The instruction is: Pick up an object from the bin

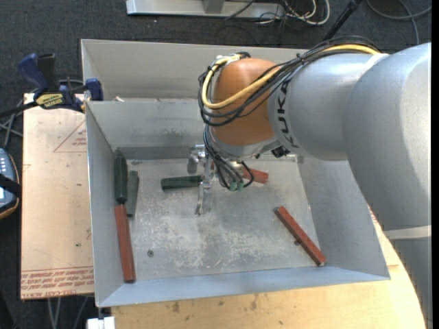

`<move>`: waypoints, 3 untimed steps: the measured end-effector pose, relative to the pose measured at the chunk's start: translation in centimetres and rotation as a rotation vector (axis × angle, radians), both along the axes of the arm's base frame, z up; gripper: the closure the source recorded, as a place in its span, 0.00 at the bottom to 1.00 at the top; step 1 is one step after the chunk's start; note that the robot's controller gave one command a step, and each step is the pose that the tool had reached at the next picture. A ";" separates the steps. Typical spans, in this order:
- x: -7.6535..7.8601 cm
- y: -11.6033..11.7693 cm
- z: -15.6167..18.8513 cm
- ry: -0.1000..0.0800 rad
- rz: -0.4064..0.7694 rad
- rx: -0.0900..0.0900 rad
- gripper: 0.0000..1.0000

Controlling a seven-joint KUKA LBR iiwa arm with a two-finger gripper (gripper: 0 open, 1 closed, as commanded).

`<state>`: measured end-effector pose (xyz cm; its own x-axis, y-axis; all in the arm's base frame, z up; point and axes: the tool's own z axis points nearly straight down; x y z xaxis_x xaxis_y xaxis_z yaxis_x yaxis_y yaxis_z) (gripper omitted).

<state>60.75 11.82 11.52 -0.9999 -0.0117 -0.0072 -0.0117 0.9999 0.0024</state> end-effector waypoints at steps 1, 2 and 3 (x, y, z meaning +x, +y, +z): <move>1.2 -0.1 -2.0 0.011 0.099 -0.002 0.00; 1.4 1.6 1.3 0.004 -0.003 -0.001 0.00; 1.7 2.0 -4.0 0.003 0.096 -0.001 0.00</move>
Offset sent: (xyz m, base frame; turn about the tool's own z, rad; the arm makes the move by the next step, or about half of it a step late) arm 0.0137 0.0193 0.0181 0.0093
